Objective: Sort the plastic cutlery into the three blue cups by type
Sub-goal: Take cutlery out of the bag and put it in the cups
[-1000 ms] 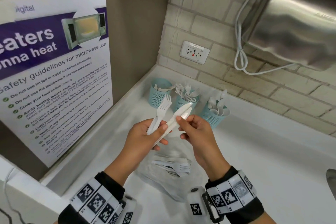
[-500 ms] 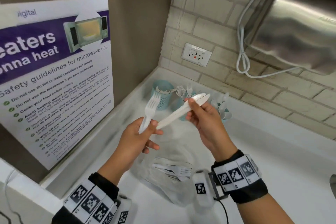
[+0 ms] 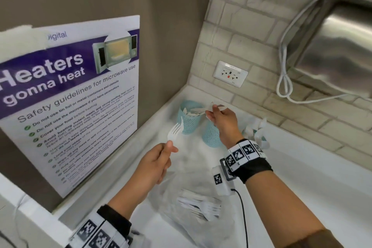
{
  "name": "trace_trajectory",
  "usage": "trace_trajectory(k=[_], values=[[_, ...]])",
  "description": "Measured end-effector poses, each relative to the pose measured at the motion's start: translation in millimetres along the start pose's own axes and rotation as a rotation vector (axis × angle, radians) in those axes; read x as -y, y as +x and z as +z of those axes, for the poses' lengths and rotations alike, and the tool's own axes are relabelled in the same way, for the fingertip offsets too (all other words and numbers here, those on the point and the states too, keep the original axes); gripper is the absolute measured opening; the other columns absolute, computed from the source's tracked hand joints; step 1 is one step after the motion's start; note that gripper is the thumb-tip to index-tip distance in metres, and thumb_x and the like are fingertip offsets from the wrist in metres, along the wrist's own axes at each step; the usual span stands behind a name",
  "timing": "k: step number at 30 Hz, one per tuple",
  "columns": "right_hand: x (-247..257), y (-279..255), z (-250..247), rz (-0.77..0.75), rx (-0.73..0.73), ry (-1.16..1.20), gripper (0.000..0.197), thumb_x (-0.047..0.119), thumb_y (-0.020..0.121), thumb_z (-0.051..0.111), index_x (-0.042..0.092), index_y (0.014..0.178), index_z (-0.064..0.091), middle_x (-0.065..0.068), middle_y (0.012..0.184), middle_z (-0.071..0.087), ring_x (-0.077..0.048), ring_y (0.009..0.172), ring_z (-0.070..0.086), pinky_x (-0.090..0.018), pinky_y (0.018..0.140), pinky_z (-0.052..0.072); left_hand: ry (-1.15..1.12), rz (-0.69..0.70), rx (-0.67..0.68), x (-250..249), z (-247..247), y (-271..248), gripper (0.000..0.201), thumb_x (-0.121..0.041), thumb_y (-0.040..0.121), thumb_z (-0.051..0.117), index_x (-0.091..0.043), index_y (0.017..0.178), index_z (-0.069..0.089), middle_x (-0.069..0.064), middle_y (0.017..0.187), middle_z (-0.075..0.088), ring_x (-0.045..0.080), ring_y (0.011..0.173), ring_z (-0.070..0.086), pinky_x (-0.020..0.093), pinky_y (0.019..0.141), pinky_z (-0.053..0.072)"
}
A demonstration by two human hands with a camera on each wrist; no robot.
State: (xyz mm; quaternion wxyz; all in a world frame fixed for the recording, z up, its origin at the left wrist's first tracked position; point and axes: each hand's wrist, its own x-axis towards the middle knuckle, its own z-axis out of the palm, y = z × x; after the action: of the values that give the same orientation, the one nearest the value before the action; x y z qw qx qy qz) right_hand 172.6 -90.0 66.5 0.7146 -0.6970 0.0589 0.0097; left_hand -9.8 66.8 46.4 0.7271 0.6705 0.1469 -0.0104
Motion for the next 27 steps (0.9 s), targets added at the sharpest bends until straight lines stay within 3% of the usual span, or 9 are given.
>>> trace_trajectory(k=[4,6,8,11,14,16,18,23,27], values=[[-2.8,-3.1,-1.7,-0.015,0.071,-0.028,0.032,0.010,0.093,0.058,0.006,0.124,0.058,-0.011,0.111,0.067,-0.020,0.107,0.064,-0.030,0.101,0.047,-0.040,-0.040,0.020,1.8,2.3,3.6,0.035,-0.041,0.101,0.032,-0.019,0.102,0.060,-0.006,0.059,0.040,0.005,0.042,0.030,0.018,0.040,0.023],[3.2,-16.0,-5.0,-0.034,0.086,-0.028,0.032,0.012,0.093,0.059,0.007,0.124,0.057,-0.008,0.105,0.069,-0.019,0.103,0.065,-0.029,0.097,0.049,-0.048,-0.047,0.054,2.5,3.8,4.6,0.030,-0.034,0.102,0.033,-0.016,0.106,0.056,-0.006,0.062,0.042,0.005,0.044,0.031,0.018,0.042,0.025],[13.2,-39.1,-7.1,-0.041,0.142,-0.080,0.026,0.019,0.094,0.058,0.009,0.118,0.060,-0.005,0.098,0.067,-0.017,0.092,0.066,-0.025,0.080,0.054,-0.038,-0.030,0.081,2.9,6.3,3.8,0.024,-0.030,0.102,0.036,-0.014,0.106,0.053,-0.005,0.065,0.046,0.005,0.046,0.033,0.018,0.044,0.028],[21.0,-76.8,-11.0,0.007,0.384,-0.316,0.021,0.039,0.092,0.058,0.024,0.105,0.063,0.005,0.099,0.066,-0.009,0.078,0.064,-0.020,0.064,0.047,-0.012,0.033,0.112,1.9,12.7,0.6,0.017,-0.025,0.101,0.039,-0.018,0.105,0.054,-0.003,0.072,0.054,0.007,0.049,0.036,0.019,0.047,0.032],[15.2,-99.9,-11.7,0.031,0.576,-0.381,0.013,0.029,0.091,0.063,0.018,0.098,0.065,0.011,0.079,0.065,-0.005,0.067,0.060,-0.019,0.059,0.045,0.008,0.081,0.135,1.1,18.7,-2.6,0.018,-0.025,0.101,0.040,-0.018,0.108,0.055,-0.001,0.078,0.062,0.006,0.050,0.040,0.019,0.046,0.034],[8.7,-104.2,-13.5,0.014,0.517,-0.335,0.004,0.014,0.090,0.064,0.012,0.090,0.067,0.010,0.066,0.062,-0.007,0.062,0.057,-0.017,0.057,0.045,0.031,0.095,0.161,0.9,21.9,-4.7,0.021,-0.025,0.101,0.038,-0.018,0.109,0.056,-0.001,0.079,0.064,0.007,0.052,0.042,0.018,0.046,0.034],[6.5,-103.8,-16.8,0.036,0.396,-0.240,0.005,0.007,0.090,0.063,0.008,0.087,0.067,0.001,0.069,0.061,-0.009,0.063,0.057,-0.016,0.058,0.047,0.052,0.089,0.180,0.7,23.7,-7.1,0.023,-0.024,0.102,0.036,-0.019,0.110,0.056,-0.002,0.078,0.065,0.010,0.053,0.042,0.018,0.045,0.034],[6.2,-108.4,-20.9,0.113,0.426,-0.233,0.021,0.020,0.091,0.063,0.007,0.107,0.063,-0.003,0.090,0.062,-0.006,0.079,0.063,-0.018,0.066,0.051,0.042,0.096,0.199,-1.0,24.5,-11.7,0.023,-0.024,0.102,0.035,-0.019,0.108,0.057,-0.003,0.073,0.062,0.011,0.051,0.040,0.020,0.045,0.033],[4.5,-116.4,-20.6,0.136,0.454,-0.184,0.018,0.021,0.092,0.062,0.013,0.108,0.064,0.004,0.089,0.068,-0.005,0.080,0.063,-0.018,0.066,0.050,0.049,0.125,0.210,-2.6,26.7,-14.0,0.023,-0.025,0.102,0.034,-0.021,0.109,0.056,-0.003,0.074,0.066,0.012,0.052,0.041,0.021,0.046,0.033]])
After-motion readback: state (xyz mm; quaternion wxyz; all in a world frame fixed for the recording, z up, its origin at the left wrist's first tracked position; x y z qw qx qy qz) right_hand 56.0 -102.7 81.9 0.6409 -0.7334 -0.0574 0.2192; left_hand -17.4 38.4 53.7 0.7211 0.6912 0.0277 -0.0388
